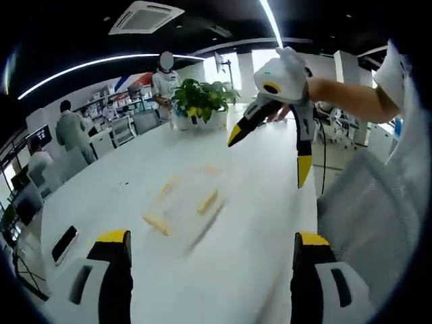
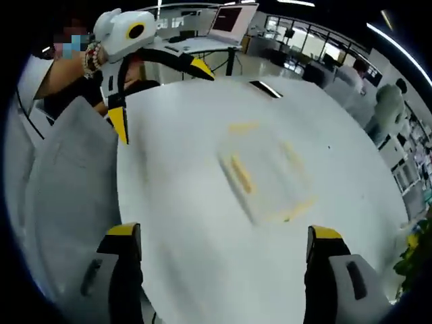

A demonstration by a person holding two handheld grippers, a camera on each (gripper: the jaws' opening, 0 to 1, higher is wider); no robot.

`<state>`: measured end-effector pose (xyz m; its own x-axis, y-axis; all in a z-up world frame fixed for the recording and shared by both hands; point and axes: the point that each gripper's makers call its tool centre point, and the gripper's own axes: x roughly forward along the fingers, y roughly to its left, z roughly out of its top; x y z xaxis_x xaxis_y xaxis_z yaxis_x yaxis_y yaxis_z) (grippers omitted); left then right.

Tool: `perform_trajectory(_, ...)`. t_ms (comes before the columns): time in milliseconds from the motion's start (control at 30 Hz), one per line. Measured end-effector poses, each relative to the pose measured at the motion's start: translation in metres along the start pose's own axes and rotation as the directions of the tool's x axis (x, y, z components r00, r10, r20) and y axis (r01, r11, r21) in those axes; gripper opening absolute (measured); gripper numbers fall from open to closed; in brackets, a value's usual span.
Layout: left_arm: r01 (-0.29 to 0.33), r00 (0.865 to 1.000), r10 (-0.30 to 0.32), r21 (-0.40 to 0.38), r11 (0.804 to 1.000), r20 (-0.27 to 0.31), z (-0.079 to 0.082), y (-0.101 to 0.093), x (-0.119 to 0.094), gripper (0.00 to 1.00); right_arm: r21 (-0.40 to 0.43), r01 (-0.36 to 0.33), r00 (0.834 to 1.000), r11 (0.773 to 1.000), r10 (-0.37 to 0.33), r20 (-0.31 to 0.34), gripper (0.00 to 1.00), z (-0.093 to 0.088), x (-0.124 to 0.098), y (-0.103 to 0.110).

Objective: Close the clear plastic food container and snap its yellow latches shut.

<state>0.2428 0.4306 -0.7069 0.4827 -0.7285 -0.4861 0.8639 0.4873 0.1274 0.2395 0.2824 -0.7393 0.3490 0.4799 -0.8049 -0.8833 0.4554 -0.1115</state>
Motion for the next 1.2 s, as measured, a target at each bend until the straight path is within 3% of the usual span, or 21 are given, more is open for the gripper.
perform_trajectory(133,-0.016,1.000,0.016,-0.013,1.000,-0.012,-0.017,-0.009,-0.016,0.98,0.065,0.033,0.998,0.997,-0.036,0.046,0.99,0.002,-0.006,0.016)
perform_trajectory(300,-0.075,0.997,0.077,-0.096,0.993,0.015,-0.033,-0.012,-0.042,0.97,0.127,0.070,0.988,0.989,-0.086,0.130,0.98,0.009,-0.014,0.031)
perform_trajectory(367,-0.131,0.990,0.137,-0.124,0.984,0.040,-0.035,-0.007,-0.053,0.97,0.158,0.100,0.977,0.982,-0.127,0.173,0.98,0.012,-0.018,0.034)
perform_trajectory(500,-0.146,0.980,0.173,-0.225,0.963,0.103,-0.035,-0.011,-0.067,0.97,0.223,0.125,0.952,0.967,-0.180,0.247,0.98,0.014,-0.021,0.045)
perform_trajectory(600,-0.172,0.976,0.197,-0.223,0.960,0.094,-0.043,-0.014,-0.072,0.97,0.257,0.127,0.934,0.958,-0.202,0.293,0.97,0.013,-0.022,0.052)
perform_trajectory(733,-0.195,0.974,0.217,-0.251,0.948,0.067,-0.054,-0.017,-0.079,0.97,0.305,0.145,0.922,0.941,-0.240,0.305,0.95,0.006,-0.022,0.056)
perform_trajectory(800,-0.205,0.965,0.242,-0.282,0.937,0.104,-0.055,-0.016,-0.083,0.97,0.330,0.175,0.897,0.928,-0.289,0.335,0.94,0.006,-0.026,0.052)
perform_trajectory(867,-0.209,0.965,0.245,-0.298,0.932,0.089,-0.060,-0.018,-0.084,0.95,0.362,0.177,0.888,0.915,-0.307,0.342,0.92,0.001,-0.028,0.051)
perform_trajectory(1033,-0.222,0.963,0.257,-0.300,0.928,0.083,-0.064,-0.023,-0.086,0.95,0.387,0.184,0.891,0.903,-0.320,0.322,0.90,-0.010,-0.026,0.052)
perform_trajectory(1200,-0.244,0.952,0.288,-0.312,0.918,0.103,-0.061,-0.018,-0.084,0.95,0.404,0.191,0.869,0.895,-0.345,0.353,0.88,-0.007,-0.028,0.050)
